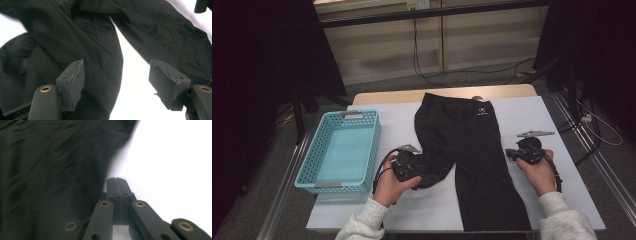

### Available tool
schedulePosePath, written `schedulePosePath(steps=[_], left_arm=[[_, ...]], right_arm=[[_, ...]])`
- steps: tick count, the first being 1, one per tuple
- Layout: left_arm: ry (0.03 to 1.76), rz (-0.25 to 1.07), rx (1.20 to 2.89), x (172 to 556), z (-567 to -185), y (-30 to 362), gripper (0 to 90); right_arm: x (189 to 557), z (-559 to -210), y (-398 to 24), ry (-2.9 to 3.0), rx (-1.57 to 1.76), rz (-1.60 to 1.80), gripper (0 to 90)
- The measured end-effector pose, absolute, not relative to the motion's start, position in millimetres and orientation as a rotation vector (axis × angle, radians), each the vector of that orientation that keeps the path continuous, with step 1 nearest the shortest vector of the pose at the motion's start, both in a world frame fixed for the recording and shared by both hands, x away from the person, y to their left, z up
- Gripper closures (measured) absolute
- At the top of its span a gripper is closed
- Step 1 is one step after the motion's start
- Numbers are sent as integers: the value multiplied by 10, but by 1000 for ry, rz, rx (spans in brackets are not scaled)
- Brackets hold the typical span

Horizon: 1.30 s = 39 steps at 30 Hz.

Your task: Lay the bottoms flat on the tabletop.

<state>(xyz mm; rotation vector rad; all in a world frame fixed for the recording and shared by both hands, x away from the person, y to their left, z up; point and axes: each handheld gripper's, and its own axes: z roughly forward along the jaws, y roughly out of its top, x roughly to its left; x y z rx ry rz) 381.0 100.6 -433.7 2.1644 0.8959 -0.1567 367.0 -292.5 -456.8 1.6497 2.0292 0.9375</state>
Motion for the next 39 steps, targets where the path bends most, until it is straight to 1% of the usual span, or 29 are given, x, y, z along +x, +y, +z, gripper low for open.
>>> schedulePosePath(steps=[2,3,5,7,9,11,12,13,14,15,16,18,20,26,27,28,29,30,32,34,36,39], left_arm=[[900,-153,2161,3824,-4335,1031,292],[908,-146,2160,3829,-4338,1038,291],[922,-133,2161,3841,-4345,1051,284],[929,-127,2163,3851,-4346,1061,280],[932,-115,2166,3857,-4339,1068,272],[931,-113,2162,3869,-4332,1072,270],[932,-110,2165,3873,-4332,1073,270],[931,-113,2164,3876,-4335,1074,269],[932,-112,2160,3878,-4335,1076,270],[929,-107,2155,3876,-4329,1075,273],[931,-109,2148,3873,-4324,1072,279],[932,-108,2143,3863,-4318,1072,280],[934,-100,2149,3860,-4317,1081,281],[947,-97,2149,3850,-4321,1102,290],[945,-94,2150,3851,-4320,1100,290],[943,-87,2154,3852,-4318,1095,290],[944,-88,2155,3852,-4317,1092,288],[944,-82,2158,3851,-4318,1086,286],[943,-72,2162,3850,-4313,1084,276],[941,-62,2164,3850,-4306,1088,263],[943,-61,2161,3850,-4302,1093,257],[949,-61,2158,3852,-4298,1103,257]], right_arm=[[3682,-4569,-3012,2012,1677,956,900],[3689,-4576,-3042,2031,1678,957,884],[3710,-4577,-3053,2023,1644,962,730],[3760,-4564,-3046,2022,1629,969,708],[3853,-4556,-3023,2006,1632,1000,636],[3967,-4563,-2979,2020,1630,990,629],[4025,-4584,-2950,2029,1643,994,611],[4068,-4610,-2913,2036,1673,1008,625],[4085,-4616,-2883,2028,1663,1000,698],[4103,-4614,-2850,2028,1646,955,749],[4129,-4622,-2838,2023,1650,966,768],[4152,-4623,-2859,2033,1666,986,900],[4168,-4634,-2882,2054,1685,1043,900],[4189,-4612,-2994,1997,1716,1002,900],[4194,-4611,-3006,1983,1725,1037,900],[4197,-4605,-3002,1976,1721,1042,885],[4208,-4594,-2965,1976,1684,1011,736],[4221,-4592,-2939,1982,1674,1004,678],[4242,-4610,-2864,2006,1673,1007,671],[4247,-4629,-2799,2011,1640,964,714],[4251,-4629,-2787,2039,1652,998,898],[4260,-4633,-2807,2040,1673,1028,900]])
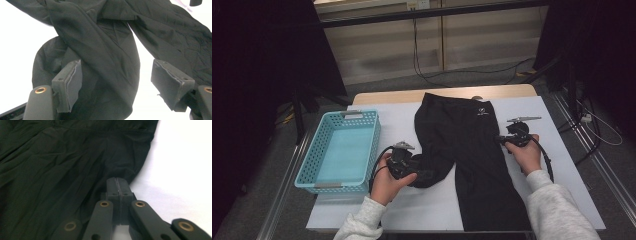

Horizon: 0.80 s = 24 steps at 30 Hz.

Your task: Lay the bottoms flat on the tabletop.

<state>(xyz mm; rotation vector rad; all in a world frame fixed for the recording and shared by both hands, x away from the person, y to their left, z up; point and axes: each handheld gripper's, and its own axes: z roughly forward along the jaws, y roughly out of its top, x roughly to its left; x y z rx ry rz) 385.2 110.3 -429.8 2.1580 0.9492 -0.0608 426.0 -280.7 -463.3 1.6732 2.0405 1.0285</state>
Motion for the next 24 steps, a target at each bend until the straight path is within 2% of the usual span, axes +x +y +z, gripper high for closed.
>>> schedulePosePath(steps=[9,10,11,12,19,24], left_arm=[[951,-63,2157,3855,-4284,1119,265],[953,-61,2156,3857,-4283,1118,265],[953,-60,2157,3859,-4282,1118,264],[956,-56,2155,3860,-4280,1118,260],[969,-35,2155,3876,-4283,1114,246],[975,-35,2160,3884,-4303,1112,244]], right_arm=[[4295,-4596,-3086,1999,1719,982,900],[4304,-4593,-3090,2009,1726,996,833],[4327,-4580,-3081,2028,1728,974,707],[4345,-4555,-3069,2012,1696,938,672],[4668,-4490,-3074,1909,1722,1026,591],[4890,-4636,-2944,1933,1763,1021,609]])
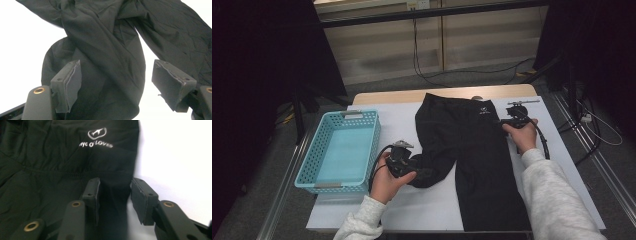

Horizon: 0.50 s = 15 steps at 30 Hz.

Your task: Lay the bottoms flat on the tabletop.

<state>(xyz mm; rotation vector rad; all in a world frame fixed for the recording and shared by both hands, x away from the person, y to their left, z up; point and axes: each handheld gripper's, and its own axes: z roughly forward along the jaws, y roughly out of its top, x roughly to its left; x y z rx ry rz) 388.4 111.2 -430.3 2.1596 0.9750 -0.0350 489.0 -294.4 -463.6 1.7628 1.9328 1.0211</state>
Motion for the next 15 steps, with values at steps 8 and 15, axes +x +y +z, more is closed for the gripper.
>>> schedulePosePath(steps=[8,15], left_arm=[[985,-30,2160,3888,-4301,1132,242],[988,-27,2162,3885,-4287,1126,242]], right_arm=[[4953,-4690,-3009,1914,1756,1086,899],[5033,-4679,-3255,1858,1803,1052,900]])
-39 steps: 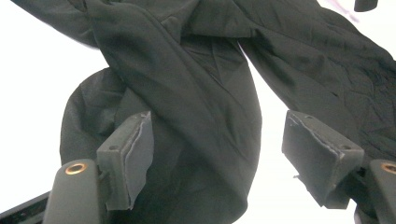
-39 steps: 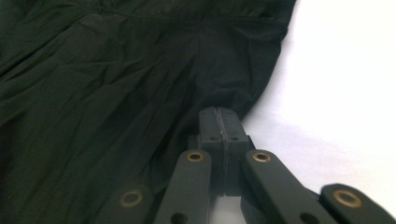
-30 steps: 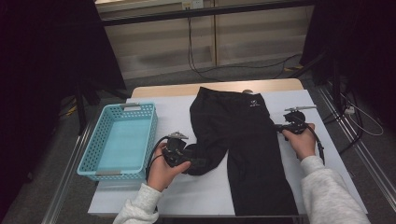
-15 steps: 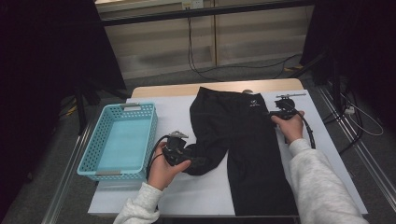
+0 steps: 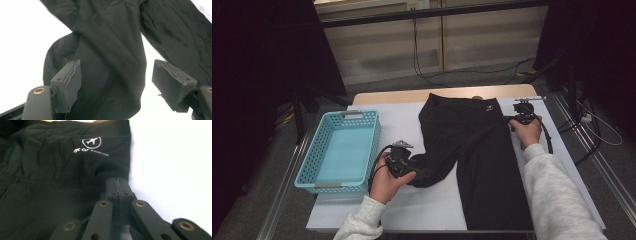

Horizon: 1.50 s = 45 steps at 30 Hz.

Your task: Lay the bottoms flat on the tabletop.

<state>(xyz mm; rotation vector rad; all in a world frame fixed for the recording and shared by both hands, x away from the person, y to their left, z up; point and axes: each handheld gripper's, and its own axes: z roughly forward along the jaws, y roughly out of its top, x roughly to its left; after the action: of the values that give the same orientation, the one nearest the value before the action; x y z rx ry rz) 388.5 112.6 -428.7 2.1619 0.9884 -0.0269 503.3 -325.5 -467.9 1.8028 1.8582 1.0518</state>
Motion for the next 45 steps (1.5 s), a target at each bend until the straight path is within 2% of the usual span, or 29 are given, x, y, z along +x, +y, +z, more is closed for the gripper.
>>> schedulePosePath(steps=[3,7,9,13,22,33,38,40,44,45], left_arm=[[997,-23,2159,3889,-4287,1143,241],[993,-27,2161,3896,-4295,1147,235],[990,-25,2161,3898,-4295,1147,228],[988,-27,2149,3898,-4272,1149,216],[975,6,2150,3883,-4230,1154,201],[958,19,2169,3861,-4220,1130,199],[965,55,2178,3868,-4212,1172,194],[972,66,2176,3866,-4217,1182,192],[970,92,2182,3867,-4206,1191,191],[971,97,2179,3871,-4204,1195,189]], right_arm=[[5051,-4669,-3373,1818,1813,1027,886],[4997,-4674,-3417,1824,1820,1059,653],[4918,-4637,-3397,1864,1812,1035,569],[4643,-4617,-3369,1942,1778,1037,549],[3835,-4593,-3264,2004,1688,970,549],[3045,-4604,-3193,2000,1667,1002,585],[2789,-4572,-3138,2020,1660,940,644],[2702,-4556,-3146,2025,1681,934,721],[2642,-4575,-3179,1998,1698,947,803],[2643,-4576,-3184,2008,1689,951,863]])
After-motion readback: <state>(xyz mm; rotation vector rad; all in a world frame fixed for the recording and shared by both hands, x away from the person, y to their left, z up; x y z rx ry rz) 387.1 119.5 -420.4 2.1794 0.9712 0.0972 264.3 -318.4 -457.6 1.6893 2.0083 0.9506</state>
